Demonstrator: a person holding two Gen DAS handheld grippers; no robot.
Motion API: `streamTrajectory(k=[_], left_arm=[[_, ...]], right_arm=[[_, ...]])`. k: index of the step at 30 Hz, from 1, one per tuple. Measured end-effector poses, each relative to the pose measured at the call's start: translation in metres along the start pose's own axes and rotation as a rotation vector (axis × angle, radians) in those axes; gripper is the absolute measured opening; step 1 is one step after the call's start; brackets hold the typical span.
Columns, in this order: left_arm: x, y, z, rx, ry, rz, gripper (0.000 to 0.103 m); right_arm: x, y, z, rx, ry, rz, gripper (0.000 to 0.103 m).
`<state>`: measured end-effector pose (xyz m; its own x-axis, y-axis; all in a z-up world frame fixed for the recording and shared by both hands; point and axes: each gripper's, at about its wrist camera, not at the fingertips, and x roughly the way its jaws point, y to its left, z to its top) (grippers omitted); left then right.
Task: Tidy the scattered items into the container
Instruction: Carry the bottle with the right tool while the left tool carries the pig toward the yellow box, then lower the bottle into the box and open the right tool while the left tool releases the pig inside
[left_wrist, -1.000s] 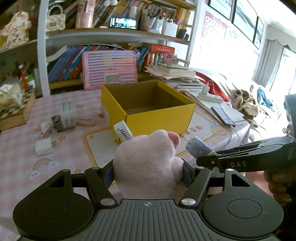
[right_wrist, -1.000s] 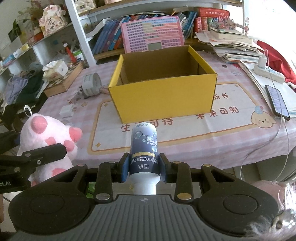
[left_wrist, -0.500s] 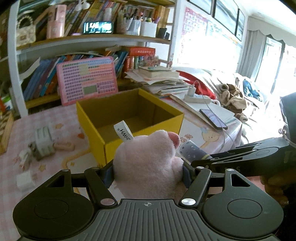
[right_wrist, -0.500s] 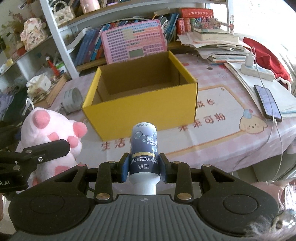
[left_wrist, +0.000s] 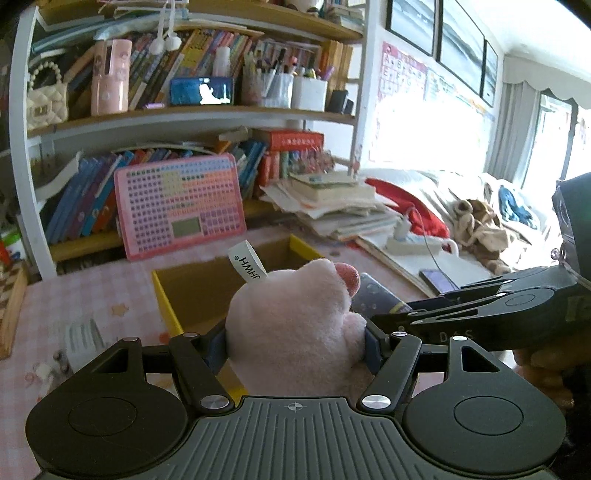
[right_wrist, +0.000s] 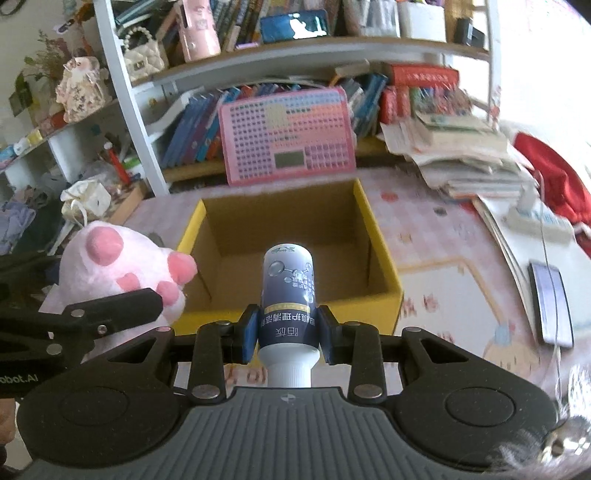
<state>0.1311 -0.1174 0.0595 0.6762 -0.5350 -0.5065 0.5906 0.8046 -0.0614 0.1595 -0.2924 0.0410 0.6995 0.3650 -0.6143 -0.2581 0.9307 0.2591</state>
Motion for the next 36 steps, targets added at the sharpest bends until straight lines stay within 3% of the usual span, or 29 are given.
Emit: streamTrajectory(k=[9, 20, 28, 36], left_arm=[[0.043, 0.004, 0.025, -0.002, -0.002, 0.084, 0.069], [0.117, 0.028, 0.034, 0.077, 0.15, 0.205, 0.069], [0.175, 0.045, 0.026, 0.13, 0.292, 0.198, 0.069], [0.213, 0.051, 0.01, 0.216, 0.423, 0.214, 0.07]], right_arm=[[0.046, -0.024, 0.043, -0.091, -0.006, 0.085, 0.031], [0.14, -0.03, 0.071, -0.24, 0.115, 0.146, 0.031], [0.21, -0.028, 0.075, -0.458, 0.286, 0.1, 0.031], [0.248, -0.01, 0.069, -0.796, 0.411, 0.083, 0.031]])
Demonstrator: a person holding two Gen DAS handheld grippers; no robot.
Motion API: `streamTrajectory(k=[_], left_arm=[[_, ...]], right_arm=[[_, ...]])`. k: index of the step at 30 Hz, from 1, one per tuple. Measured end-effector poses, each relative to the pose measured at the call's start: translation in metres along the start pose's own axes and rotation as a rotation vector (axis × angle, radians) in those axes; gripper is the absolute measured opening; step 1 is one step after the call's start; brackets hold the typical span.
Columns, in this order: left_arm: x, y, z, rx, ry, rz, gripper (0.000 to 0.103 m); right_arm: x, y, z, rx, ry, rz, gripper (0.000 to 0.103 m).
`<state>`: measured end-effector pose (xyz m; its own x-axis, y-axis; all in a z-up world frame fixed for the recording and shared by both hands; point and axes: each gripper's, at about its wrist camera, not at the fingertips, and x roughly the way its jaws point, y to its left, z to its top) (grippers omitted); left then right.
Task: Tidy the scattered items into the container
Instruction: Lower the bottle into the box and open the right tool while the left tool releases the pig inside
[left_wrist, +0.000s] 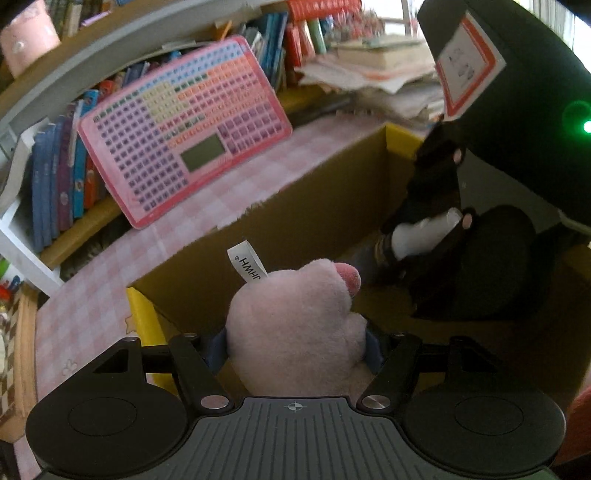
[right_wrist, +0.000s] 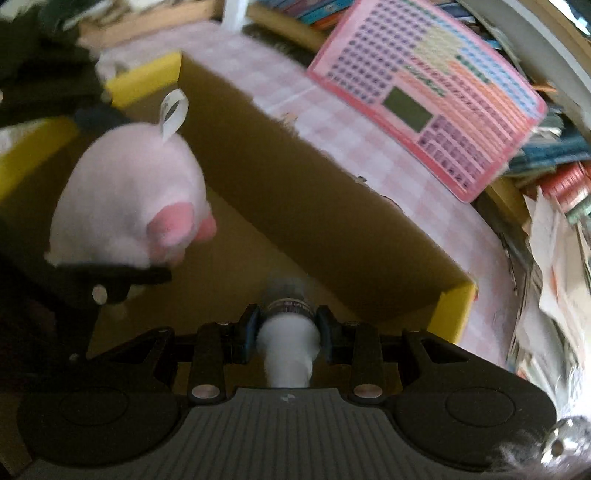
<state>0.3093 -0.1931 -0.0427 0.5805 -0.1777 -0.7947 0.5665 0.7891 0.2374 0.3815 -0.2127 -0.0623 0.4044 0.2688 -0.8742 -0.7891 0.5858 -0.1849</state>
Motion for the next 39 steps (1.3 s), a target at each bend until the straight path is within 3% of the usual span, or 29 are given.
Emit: streamTrajectory(k=[8, 10, 11, 13, 18, 28, 39], left_arm=[[0.007, 0.003, -0.001, 0.012, 0.054, 0.022, 0.074], [0.006, 0.003, 0.0, 0.013, 0.05, 0.028, 0.077], [0.005, 0.002, 0.0, 0.016, 0.047, 0.038, 0.079], [0.001, 0.002, -0.001, 0.015, 0.024, 0.068, 0.086], [-0.016, 0.004, -0.003, -0.034, -0.064, 0.131, 0.09], [-0.07, 0.01, -0.009, -0.146, -0.201, 0.176, 0.091], [-0.131, 0.005, -0.037, -0.222, -0.315, 0.16, 0.095]], right_arm=[[0.004, -0.005, 0.006, -0.008, -0.006, -0.001, 0.031], [0.006, -0.007, 0.008, 0.009, -0.001, 0.012, 0.034], [0.008, -0.008, 0.01, 0.016, -0.004, 0.014, 0.04], [0.006, -0.008, 0.01, 0.028, -0.02, 0.014, 0.045], [-0.017, -0.013, 0.011, 0.076, -0.123, 0.027, 0.064], [-0.074, -0.018, 0.001, 0.164, -0.286, 0.005, 0.069], [-0.129, 0.004, -0.026, 0.252, -0.422, -0.057, 0.075]])
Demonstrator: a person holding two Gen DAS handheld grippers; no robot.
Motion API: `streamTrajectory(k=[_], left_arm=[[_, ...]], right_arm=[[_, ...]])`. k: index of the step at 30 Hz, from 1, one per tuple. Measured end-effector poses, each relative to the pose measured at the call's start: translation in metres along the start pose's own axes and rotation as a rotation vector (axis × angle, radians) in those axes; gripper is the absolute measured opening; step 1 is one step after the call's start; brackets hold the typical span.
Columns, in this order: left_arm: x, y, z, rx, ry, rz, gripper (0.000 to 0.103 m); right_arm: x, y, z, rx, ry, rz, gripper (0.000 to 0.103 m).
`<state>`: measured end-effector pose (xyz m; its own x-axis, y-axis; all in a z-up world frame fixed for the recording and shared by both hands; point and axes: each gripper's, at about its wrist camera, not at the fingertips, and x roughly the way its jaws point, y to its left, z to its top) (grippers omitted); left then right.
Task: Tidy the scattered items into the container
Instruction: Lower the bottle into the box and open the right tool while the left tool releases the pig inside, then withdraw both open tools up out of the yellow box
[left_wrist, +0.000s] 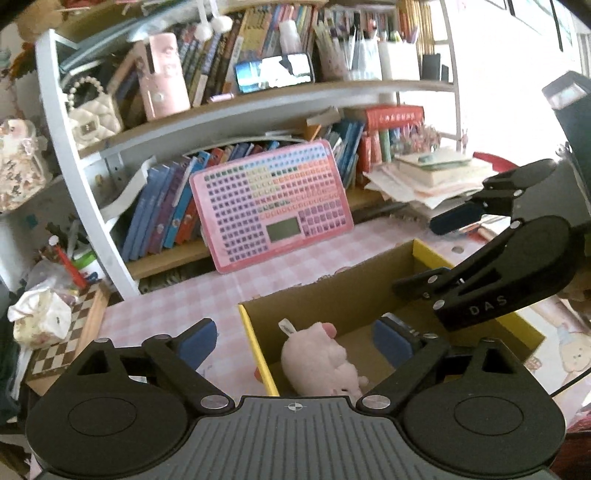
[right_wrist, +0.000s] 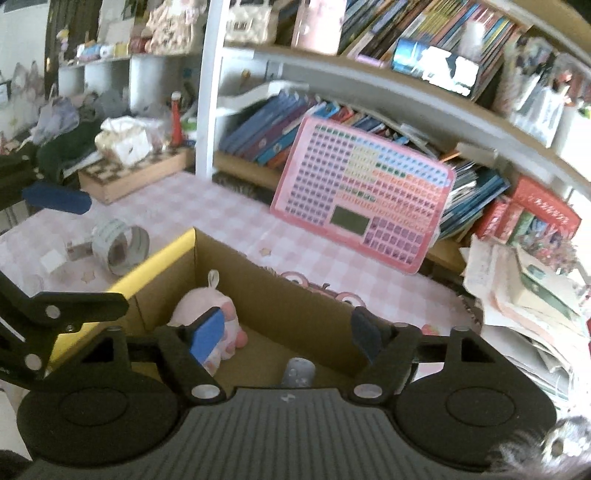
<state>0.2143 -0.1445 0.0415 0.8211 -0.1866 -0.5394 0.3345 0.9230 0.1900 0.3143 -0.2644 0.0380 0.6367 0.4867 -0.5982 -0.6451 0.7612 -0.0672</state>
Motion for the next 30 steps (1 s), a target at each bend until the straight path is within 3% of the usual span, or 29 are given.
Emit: streamTrajectory(k=[5, 16, 30], left_arm=[[-0.024, 0.009, -0.01, -0.006, -0.026, -0.007, 0.095], [-0.075, 0.043, -0.048, -0.035, -0.039, -0.026, 0.096], [-0.112, 0.073, -0.103, -0.064, 0.018, -0.059, 0.096]], right_arm=[[-0.028, 0.014, -0.008, 0.024, -0.057, -0.058, 0.076], [-0.078, 0.045, -0.031, 0.241, -0.09, -0.201, 0.076], [-0.114, 0.102, -0.075, 0.36, -0.031, -0.309, 0.076]])
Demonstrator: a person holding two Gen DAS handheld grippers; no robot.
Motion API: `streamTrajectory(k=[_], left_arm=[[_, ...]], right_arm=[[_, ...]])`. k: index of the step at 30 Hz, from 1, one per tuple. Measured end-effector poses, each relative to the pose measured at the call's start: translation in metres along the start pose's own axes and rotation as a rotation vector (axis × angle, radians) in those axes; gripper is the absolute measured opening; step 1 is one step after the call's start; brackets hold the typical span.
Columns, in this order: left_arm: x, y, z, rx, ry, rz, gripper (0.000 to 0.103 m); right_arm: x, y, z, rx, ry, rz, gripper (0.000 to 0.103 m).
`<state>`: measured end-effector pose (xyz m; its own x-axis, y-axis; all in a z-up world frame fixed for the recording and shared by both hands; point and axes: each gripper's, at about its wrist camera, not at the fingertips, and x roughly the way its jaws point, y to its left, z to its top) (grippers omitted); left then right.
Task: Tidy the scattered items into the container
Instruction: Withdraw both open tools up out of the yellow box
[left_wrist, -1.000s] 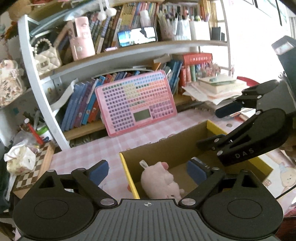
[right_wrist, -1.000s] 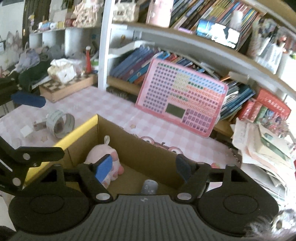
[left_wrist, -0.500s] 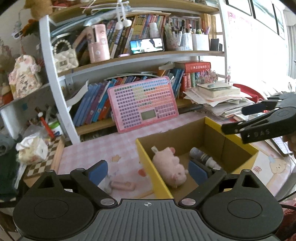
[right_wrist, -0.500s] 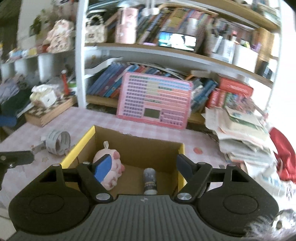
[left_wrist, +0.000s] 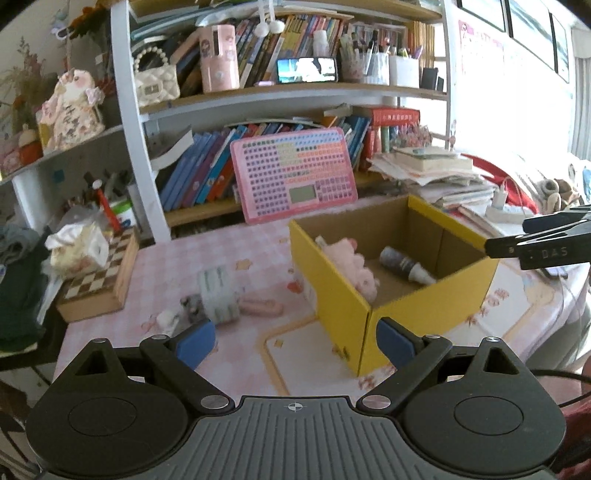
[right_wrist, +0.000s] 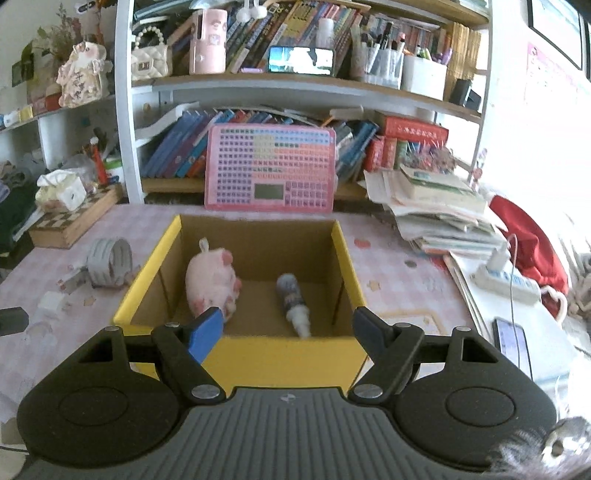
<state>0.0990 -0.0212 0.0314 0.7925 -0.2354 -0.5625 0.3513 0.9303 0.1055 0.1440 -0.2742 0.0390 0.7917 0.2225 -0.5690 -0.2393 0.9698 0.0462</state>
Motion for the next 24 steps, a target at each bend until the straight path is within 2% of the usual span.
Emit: streamTrajectory(k=[15, 19, 24], left_arm=[[-0.023, 0.028, -0.055, -0.057, 0.066, 0.013, 0.096], [-0.023, 0.036, -0.069, -0.054, 0.102, 0.029, 0.096], [-0.021, 0.045, -0.079, -0.075, 0.136, 0.019, 0.096]], right_arm=[[-0.012, 0.045, -0.057, -0.012, 0.07, -0.023, 0.076], [-0.009, 0.059, -0.066, -0.027, 0.101, -0.011, 0.076], [-0.003, 0.081, -0.072, -0.087, 0.156, 0.047, 0.076]])
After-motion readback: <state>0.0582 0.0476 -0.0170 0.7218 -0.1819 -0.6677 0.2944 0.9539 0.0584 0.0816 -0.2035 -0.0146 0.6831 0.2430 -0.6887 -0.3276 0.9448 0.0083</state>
